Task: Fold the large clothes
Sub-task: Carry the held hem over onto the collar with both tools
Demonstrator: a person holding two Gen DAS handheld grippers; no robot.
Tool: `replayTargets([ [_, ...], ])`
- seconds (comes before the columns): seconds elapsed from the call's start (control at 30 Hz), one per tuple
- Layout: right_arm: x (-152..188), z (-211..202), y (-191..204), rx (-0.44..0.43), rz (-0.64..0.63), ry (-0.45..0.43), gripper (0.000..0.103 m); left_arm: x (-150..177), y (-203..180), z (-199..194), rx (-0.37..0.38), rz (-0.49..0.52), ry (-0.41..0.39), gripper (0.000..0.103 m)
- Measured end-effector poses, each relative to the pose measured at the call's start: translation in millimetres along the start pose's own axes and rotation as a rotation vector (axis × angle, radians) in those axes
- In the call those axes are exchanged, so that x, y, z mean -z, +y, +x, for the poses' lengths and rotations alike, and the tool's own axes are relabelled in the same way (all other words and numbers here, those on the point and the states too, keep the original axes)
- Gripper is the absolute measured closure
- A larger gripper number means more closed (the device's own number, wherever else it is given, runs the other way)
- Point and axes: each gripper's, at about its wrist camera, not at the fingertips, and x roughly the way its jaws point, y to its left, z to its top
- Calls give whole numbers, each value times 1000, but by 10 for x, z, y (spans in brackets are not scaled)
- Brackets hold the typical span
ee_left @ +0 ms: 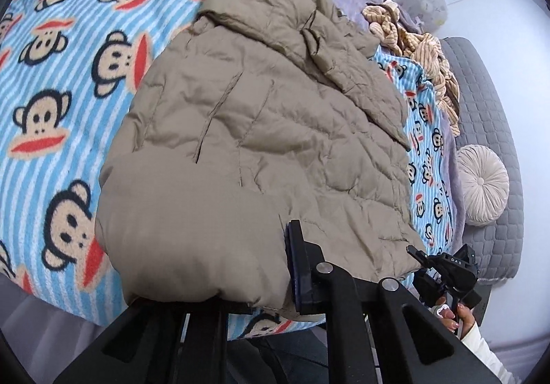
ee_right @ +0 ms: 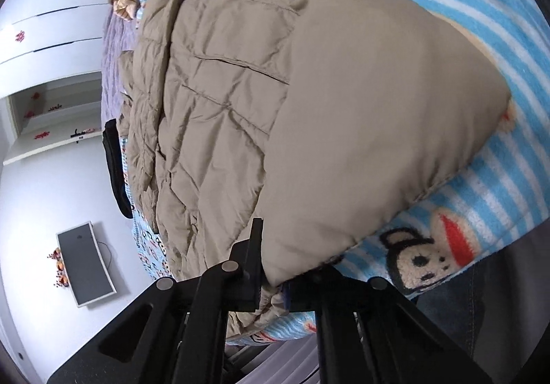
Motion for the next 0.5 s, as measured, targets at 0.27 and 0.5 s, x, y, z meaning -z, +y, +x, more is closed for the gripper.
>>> replayTargets([
  [0.27,-249,-236,777,-16,-234,-46,95,-599,-527,-458,-2,93,-180,88],
  [0.5,-701,-351,1749,-50,-454,-65,96,-1352,-1034,-604,-67,111,-336,88],
])
